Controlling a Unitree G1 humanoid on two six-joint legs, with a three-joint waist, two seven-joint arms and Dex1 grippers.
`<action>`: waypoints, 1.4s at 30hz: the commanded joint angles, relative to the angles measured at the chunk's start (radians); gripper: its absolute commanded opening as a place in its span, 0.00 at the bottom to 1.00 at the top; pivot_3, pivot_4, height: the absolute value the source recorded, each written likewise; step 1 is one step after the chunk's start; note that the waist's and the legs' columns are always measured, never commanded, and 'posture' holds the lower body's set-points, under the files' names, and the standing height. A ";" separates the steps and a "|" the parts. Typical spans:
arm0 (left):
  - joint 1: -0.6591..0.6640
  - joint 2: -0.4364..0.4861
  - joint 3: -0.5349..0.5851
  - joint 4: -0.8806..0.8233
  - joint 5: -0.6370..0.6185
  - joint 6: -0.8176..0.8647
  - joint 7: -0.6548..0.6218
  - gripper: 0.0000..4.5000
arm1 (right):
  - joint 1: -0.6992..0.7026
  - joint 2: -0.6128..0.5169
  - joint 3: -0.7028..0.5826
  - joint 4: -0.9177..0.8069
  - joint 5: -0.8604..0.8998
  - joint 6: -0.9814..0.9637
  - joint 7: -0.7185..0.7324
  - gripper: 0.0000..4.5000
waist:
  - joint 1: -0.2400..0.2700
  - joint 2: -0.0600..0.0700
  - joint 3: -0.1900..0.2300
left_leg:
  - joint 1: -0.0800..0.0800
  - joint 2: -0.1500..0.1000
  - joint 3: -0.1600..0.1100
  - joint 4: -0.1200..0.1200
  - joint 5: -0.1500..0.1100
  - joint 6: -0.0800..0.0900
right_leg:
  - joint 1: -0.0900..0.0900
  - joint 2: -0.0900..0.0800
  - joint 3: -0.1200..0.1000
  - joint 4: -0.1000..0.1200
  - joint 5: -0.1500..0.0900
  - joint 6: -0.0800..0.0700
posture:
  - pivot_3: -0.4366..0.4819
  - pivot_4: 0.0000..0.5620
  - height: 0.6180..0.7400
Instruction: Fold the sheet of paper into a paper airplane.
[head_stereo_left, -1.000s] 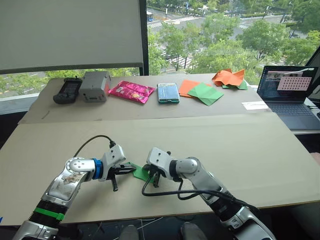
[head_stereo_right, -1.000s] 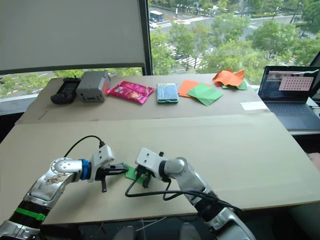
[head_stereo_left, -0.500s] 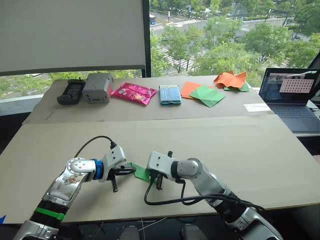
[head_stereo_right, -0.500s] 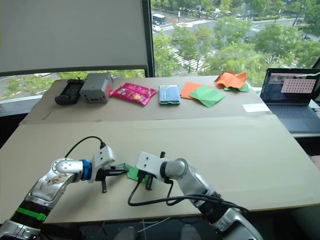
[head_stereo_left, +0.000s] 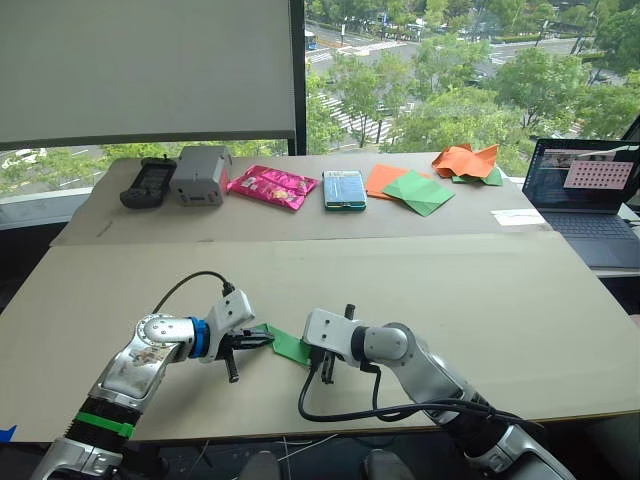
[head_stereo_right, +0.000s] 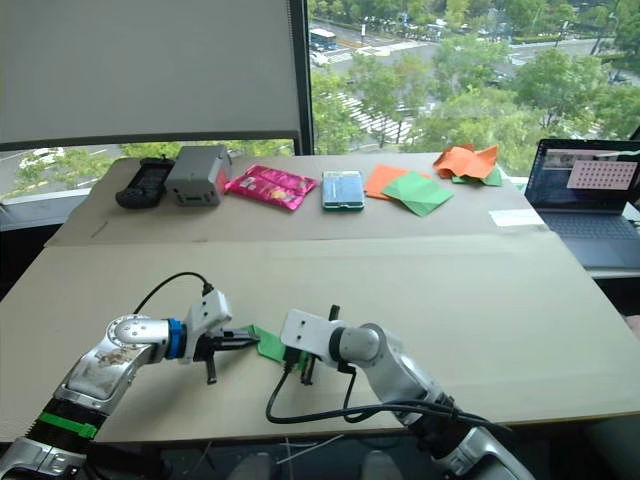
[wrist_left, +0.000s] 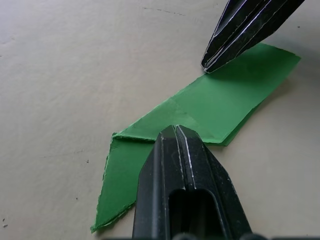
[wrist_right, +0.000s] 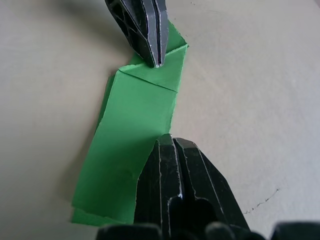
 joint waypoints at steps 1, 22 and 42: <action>-0.013 -0.007 0.002 -0.016 -0.009 0.018 -0.002 0.00 | 0.036 -0.030 0.031 0.094 -0.059 0.085 -0.010 0.01 | -0.001 0.000 0.000 | 0.000 0.000 0.000 0.000 0.000 0.000 | 0.000 0.000 0.000 0.000 0.000 0.000 | 0.48 0.27 0.82; 0.003 -0.019 -0.060 0.010 0.047 -0.015 -0.011 0.00 | -0.035 0.167 -0.126 0.003 0.156 0.190 -0.036 0.01 | -0.007 -0.002 0.003 | -0.009 0.000 -0.001 0.000 0.001 0.001 | -0.009 0.002 0.000 0.003 0.000 0.000 | 0.48 0.27 0.82; 0.008 -0.005 -0.065 0.015 0.048 -0.010 -0.020 0.00 | -0.025 0.144 -0.116 -0.020 0.203 0.218 -0.046 0.01 | -0.012 -0.002 0.003 | -0.009 0.000 -0.001 0.000 0.001 0.001 | -0.009 0.002 0.000 0.003 0.000 0.000 | 0.48 0.27 0.82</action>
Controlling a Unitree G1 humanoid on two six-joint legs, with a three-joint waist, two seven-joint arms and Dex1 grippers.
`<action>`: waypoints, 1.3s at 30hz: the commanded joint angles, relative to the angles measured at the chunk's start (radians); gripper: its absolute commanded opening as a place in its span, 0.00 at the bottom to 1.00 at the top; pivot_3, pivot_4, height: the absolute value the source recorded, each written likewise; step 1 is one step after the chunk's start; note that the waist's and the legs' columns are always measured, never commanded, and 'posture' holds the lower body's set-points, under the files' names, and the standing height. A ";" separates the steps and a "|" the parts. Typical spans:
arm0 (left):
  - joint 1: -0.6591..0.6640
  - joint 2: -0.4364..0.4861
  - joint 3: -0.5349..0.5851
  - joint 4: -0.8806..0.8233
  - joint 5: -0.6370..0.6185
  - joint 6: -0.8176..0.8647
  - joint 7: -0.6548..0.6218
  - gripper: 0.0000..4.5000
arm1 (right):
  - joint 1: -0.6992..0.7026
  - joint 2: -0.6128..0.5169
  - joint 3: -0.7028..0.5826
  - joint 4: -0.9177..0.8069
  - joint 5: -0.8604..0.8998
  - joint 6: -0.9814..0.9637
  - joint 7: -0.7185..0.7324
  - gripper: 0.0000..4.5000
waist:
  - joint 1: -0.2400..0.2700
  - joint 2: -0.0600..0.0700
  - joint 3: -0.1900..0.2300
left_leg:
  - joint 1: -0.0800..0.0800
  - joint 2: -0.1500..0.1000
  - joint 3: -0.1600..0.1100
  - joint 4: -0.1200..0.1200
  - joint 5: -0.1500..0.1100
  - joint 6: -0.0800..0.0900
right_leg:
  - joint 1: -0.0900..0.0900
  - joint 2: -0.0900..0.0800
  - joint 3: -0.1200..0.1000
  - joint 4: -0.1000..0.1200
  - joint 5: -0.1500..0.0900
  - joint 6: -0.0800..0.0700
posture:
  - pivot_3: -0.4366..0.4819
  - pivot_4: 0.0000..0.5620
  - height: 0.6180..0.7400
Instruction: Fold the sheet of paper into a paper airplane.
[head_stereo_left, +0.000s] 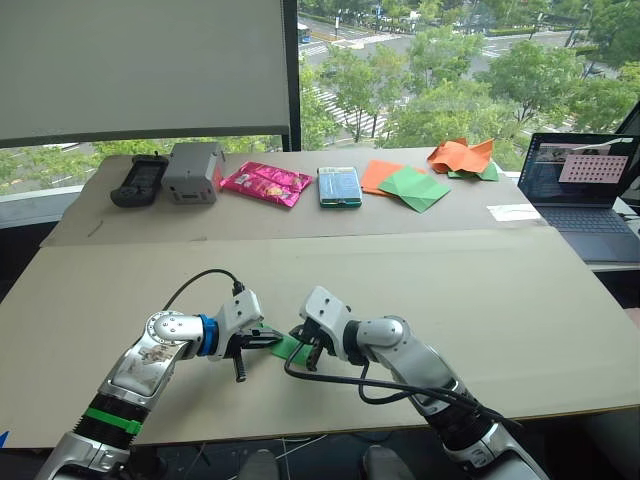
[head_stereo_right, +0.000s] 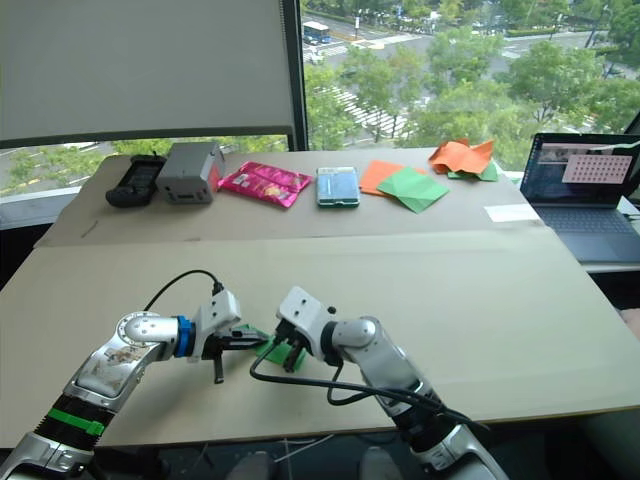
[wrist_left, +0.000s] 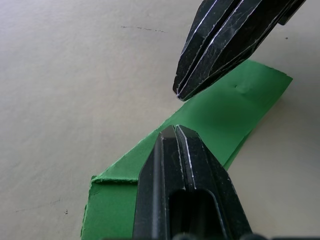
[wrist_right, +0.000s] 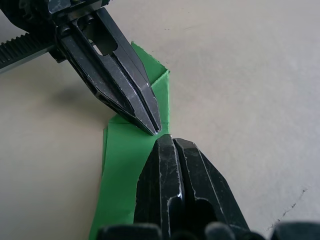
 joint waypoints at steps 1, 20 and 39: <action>0.020 0.015 -0.028 0.025 0.032 0.016 -0.003 0.00 | 0.003 -0.009 0.010 0.005 0.000 -0.009 -0.006 0.01 | 0.000 0.000 0.000 | 0.000 0.000 0.000 0.000 0.000 0.000 | 0.000 0.000 0.000 0.000 0.000 0.000 | 0.48 0.27 0.82; 0.028 0.023 -0.026 0.023 0.034 0.014 -0.004 0.00 | 0.082 -0.138 0.078 -0.017 -0.024 0.035 0.002 0.01 | 0.001 0.000 -0.005 | 0.001 0.000 0.000 0.000 0.000 0.000 | 0.001 0.000 0.000 -0.001 0.000 0.000 | 0.48 0.27 0.82; 0.030 0.026 -0.026 0.031 0.035 0.004 -0.008 0.00 | 0.232 -0.275 0.007 -0.200 0.012 0.081 -0.007 0.01 | 0.008 -0.003 -0.007 | 0.002 0.000 0.001 0.000 0.000 -0.001 | 0.001 -0.001 0.000 -0.003 0.000 0.000 | 0.48 0.27 0.82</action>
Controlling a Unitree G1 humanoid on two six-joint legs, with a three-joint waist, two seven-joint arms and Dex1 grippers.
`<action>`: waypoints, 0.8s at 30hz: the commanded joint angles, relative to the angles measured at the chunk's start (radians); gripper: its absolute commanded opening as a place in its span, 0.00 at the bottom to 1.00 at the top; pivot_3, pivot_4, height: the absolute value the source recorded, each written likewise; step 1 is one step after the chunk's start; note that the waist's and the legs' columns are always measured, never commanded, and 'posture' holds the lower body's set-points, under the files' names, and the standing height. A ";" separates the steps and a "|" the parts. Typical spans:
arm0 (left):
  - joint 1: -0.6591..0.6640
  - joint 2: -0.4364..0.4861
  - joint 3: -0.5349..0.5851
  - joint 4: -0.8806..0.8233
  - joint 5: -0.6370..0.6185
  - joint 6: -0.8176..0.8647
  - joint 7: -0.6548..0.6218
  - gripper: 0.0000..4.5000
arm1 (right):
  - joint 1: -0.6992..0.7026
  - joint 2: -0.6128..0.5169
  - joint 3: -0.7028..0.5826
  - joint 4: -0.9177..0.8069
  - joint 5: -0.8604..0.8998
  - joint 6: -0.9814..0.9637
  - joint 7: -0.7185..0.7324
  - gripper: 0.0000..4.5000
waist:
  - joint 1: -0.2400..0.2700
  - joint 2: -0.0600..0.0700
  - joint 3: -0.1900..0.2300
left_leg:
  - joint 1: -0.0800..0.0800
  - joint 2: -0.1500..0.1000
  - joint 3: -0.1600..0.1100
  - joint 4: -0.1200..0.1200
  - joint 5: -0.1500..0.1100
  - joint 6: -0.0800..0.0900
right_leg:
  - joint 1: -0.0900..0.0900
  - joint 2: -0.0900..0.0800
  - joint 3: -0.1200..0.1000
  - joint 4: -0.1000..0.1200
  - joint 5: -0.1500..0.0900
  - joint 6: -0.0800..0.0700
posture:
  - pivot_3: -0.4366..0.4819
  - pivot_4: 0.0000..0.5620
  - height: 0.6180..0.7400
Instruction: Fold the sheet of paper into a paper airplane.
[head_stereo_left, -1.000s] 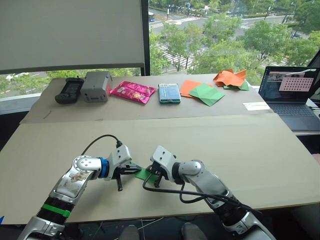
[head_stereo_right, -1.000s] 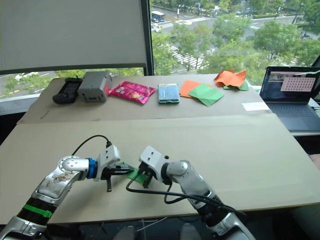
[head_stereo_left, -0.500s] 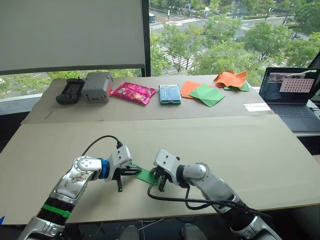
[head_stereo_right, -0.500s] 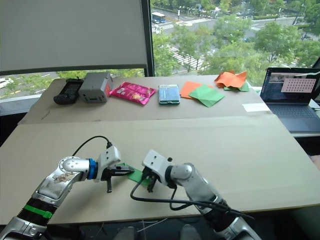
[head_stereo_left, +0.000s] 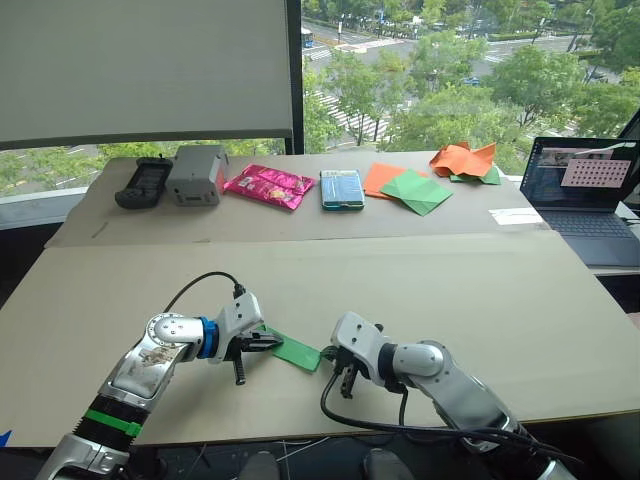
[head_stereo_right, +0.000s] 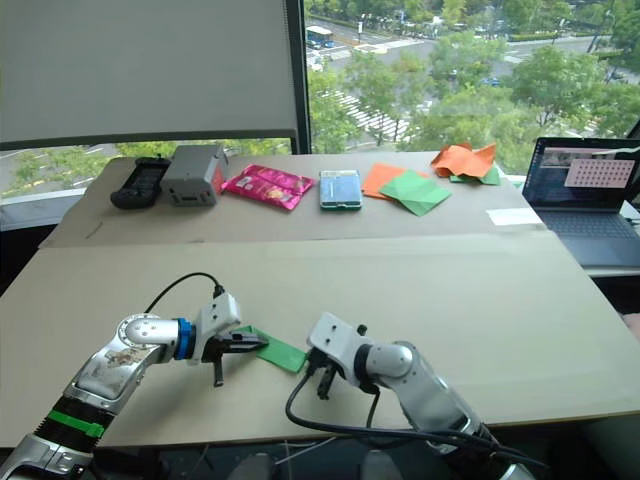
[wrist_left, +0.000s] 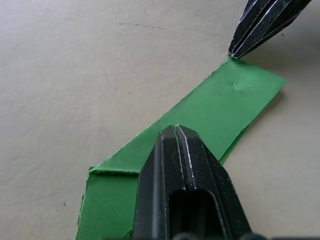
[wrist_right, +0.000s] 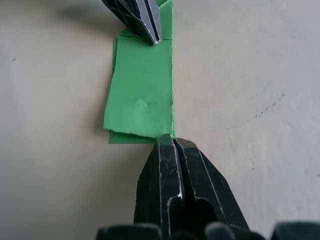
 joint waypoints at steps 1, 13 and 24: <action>0.020 0.021 -0.023 0.032 0.035 0.012 -0.004 0.00 | 0.022 -0.007 -0.014 0.027 0.014 0.072 -0.005 0.01 | 0.000 -0.001 0.001 | 0.000 0.000 0.000 0.000 0.000 0.000 | 0.000 0.000 0.000 0.000 0.000 0.000 | 0.48 0.27 0.82; 0.011 0.021 -0.026 0.032 0.034 0.014 -0.005 0.00 | -0.083 0.177 -0.068 -0.018 0.146 -0.022 -0.012 0.01 | -0.002 0.000 0.008 | -0.002 0.000 0.000 0.000 0.000 0.000 | -0.002 0.000 0.000 0.000 0.000 0.000 | 0.48 0.27 0.82; -0.005 0.020 -0.023 0.013 0.028 0.028 -0.006 0.00 | -0.120 0.142 0.059 0.234 0.056 -0.015 -0.006 0.01 | -0.005 0.002 0.008 | -0.001 0.000 0.000 0.000 0.000 0.000 | -0.002 0.000 0.000 0.000 0.000 0.000 | 0.48 0.27 0.82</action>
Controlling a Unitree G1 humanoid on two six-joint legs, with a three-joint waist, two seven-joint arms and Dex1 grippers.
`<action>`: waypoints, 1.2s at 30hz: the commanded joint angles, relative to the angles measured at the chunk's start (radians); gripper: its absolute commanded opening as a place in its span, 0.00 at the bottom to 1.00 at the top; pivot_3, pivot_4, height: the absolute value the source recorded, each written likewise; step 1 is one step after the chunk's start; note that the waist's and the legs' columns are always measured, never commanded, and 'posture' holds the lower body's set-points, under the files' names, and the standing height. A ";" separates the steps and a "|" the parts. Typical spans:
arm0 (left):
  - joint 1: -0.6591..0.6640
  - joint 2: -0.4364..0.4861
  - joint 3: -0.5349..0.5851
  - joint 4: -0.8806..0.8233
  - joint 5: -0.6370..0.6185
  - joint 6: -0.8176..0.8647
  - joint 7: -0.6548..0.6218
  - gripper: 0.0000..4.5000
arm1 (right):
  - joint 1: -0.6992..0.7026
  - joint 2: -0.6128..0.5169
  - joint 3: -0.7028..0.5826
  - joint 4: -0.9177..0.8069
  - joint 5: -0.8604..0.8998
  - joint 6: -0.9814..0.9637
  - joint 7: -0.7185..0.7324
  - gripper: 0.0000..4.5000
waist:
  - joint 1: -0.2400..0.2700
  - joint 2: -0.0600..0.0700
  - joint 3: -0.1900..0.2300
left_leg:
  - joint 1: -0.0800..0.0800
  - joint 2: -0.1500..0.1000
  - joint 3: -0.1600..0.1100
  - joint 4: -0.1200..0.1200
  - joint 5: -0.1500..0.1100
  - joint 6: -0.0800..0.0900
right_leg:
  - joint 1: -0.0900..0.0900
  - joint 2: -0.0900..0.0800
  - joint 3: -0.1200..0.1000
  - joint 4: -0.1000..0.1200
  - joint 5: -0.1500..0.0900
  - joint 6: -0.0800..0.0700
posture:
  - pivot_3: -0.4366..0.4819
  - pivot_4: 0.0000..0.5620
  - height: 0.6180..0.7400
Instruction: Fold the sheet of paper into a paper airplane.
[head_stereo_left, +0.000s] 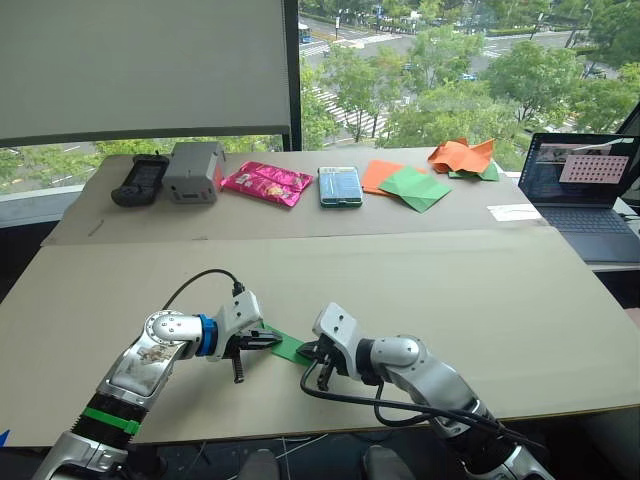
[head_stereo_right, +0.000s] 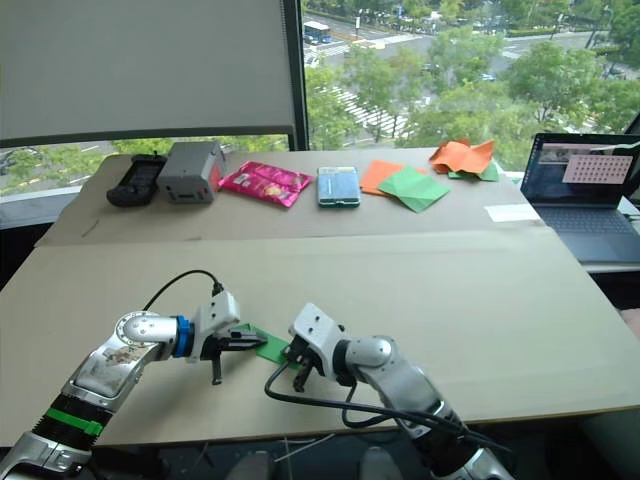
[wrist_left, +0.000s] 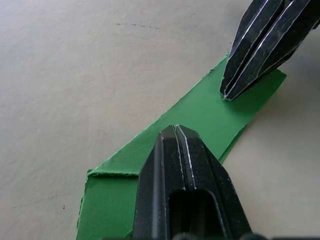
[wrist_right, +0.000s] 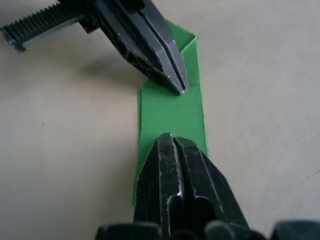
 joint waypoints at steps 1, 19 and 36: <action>-0.008 0.004 -0.022 0.012 0.024 0.035 0.002 0.00 | -0.013 -0.022 0.046 0.063 -0.045 0.056 -0.001 0.01 | -0.001 0.000 0.000 | 0.000 0.000 0.000 0.000 0.000 0.000 | 0.000 0.000 0.000 0.000 0.000 0.000 | 0.48 0.27 0.82; -0.097 -0.048 -0.091 0.128 0.073 -0.010 -0.042 0.00 | -0.018 -0.022 0.060 0.051 -0.049 0.148 -0.026 0.01 | 0.000 0.001 -0.003 | 0.001 0.000 0.000 0.000 0.000 0.000 | 0.002 0.000 0.000 0.001 0.000 0.000 | 0.48 0.27 0.82; -0.046 0.041 -0.032 0.213 0.085 -0.080 -0.044 0.00 | -0.024 -0.023 0.064 0.040 -0.049 0.173 -0.048 0.01 | -0.008 0.002 -0.005 | 0.003 0.000 0.000 0.000 0.000 0.000 | 0.002 0.000 0.000 0.001 0.000 0.000 | 0.48 0.27 0.82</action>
